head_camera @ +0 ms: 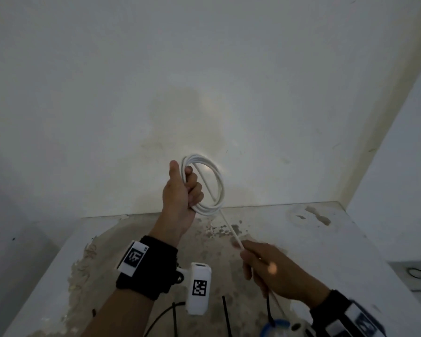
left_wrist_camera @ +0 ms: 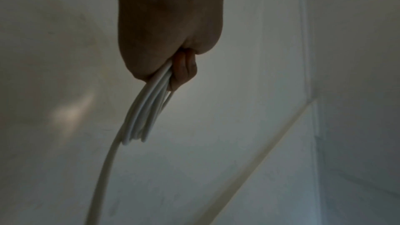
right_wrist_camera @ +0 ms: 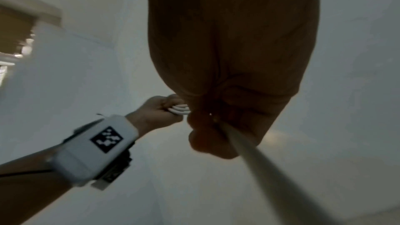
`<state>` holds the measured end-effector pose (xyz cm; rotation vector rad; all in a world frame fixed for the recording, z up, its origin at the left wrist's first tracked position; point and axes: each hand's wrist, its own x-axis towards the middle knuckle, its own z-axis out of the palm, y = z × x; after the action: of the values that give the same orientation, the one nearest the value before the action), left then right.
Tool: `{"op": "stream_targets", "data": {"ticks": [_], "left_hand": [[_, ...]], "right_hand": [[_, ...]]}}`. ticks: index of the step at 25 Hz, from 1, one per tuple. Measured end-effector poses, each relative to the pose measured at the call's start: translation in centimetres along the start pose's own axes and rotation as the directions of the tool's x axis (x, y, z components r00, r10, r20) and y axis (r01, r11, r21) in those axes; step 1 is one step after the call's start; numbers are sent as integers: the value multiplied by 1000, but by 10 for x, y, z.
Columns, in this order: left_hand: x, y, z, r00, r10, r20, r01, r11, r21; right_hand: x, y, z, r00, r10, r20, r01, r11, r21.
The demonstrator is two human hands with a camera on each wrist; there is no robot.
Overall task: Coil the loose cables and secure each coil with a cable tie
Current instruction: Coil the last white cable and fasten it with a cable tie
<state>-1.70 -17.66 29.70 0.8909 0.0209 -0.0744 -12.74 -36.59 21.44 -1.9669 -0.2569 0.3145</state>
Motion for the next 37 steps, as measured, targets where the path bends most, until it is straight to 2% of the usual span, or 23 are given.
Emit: {"op": "stream_targets", "data": {"ticks": [4, 7, 9, 11, 13, 15, 18, 21, 23, 26, 28, 32, 35, 37], "left_hand": [[5, -3, -5, 996, 30, -83, -27, 999, 43], [6, 1, -7, 998, 14, -63, -11, 999, 51], [6, 5, -8, 999, -36, -19, 37, 998, 46], [5, 7, -9, 993, -107, 41, 107, 994, 24], [3, 8, -8, 981, -169, 97, 169, 986, 1], [-1, 7, -3, 976, -183, 119, 180, 983, 32], [-13, -7, 10, 979, -158, 129, 123, 962, 245], [-36, -30, 20, 966, -149, 211, 3, 825, 566], [-48, -39, 21, 937, -187, 297, -65, 739, 671], [-56, -43, 23, 912, -269, 310, -41, 691, 722], [-58, -44, 27, 893, -337, 297, 10, 676, 737], [-59, -44, 26, 854, -430, 293, 96, 684, 723], [-56, -44, 25, 818, -484, 309, 123, 673, 729], [-55, -47, 24, 802, -493, 337, 110, 677, 728]], "right_hand": [[-10, -15, 0, 993, -108, -44, 105, 992, -63], [-17, -23, -10, 993, -122, 8, 121, 991, 52], [-19, -25, -19, 983, -177, -42, 180, 982, 55], [-14, -21, -27, 958, -260, -123, 241, 958, -155], [-10, -16, -32, 933, -317, -173, 227, 887, -402], [-9, -16, -29, 913, -373, -166, 247, 828, -504], [-8, -36, -18, 911, -401, -96, 342, 865, -366], [-3, -62, -18, 905, -411, -112, 365, 884, -290], [2, -73, -28, 898, -390, -204, 352, 915, -198], [8, -78, -45, 874, -303, -381, 324, 946, -10], [13, -73, -49, 832, -264, -488, 294, 956, -15], [17, -45, -48, 771, -237, -591, 257, 965, -52], [11, -31, -47, 753, -269, -600, 229, 963, -144], [6, -25, -46, 768, -398, -501, 288, 914, -286]]}}
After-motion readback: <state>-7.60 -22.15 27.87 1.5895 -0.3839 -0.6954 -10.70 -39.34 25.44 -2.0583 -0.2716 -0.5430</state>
